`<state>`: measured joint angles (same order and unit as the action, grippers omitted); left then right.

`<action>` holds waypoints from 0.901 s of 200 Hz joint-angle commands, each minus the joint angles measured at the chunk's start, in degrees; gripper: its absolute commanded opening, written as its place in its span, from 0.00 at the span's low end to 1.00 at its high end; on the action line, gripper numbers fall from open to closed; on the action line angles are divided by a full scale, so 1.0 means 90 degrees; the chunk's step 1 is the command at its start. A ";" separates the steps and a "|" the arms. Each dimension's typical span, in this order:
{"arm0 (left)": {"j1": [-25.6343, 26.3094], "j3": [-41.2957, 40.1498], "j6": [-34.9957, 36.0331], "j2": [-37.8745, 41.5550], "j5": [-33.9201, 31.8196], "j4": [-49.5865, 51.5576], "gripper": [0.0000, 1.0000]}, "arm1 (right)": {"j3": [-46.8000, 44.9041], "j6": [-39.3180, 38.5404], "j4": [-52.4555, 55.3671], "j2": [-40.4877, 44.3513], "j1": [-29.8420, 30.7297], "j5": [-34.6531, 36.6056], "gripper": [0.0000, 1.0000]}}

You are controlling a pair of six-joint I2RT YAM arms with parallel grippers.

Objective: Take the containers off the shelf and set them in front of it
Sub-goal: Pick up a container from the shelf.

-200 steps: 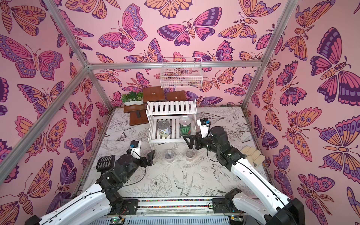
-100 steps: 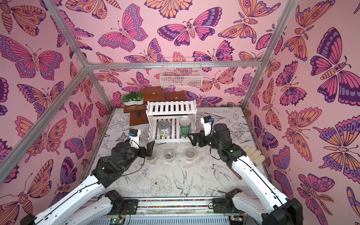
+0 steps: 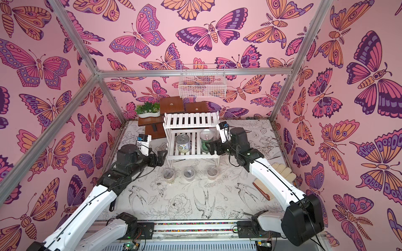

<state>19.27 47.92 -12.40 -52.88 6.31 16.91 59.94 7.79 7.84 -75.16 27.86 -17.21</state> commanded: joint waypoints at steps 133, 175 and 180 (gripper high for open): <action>-0.0591 0.0076 0.0034 -0.0101 0.1252 0.0226 1.00 | 0.0850 -0.0651 -0.0781 -0.1424 0.0683 0.1220 0.99; -0.0591 0.0076 0.0022 -0.0120 0.1251 0.0220 1.00 | 0.0821 -0.0605 -0.0845 -0.1514 0.0697 0.1260 0.81; -0.0597 0.0076 0.0012 -0.0126 0.1261 0.0221 1.00 | 0.0798 -0.0602 -0.0846 -0.1502 0.0698 0.1253 0.80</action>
<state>14.24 47.99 -12.45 -53.93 16.71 18.31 66.06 2.59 1.41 -88.60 33.69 -7.27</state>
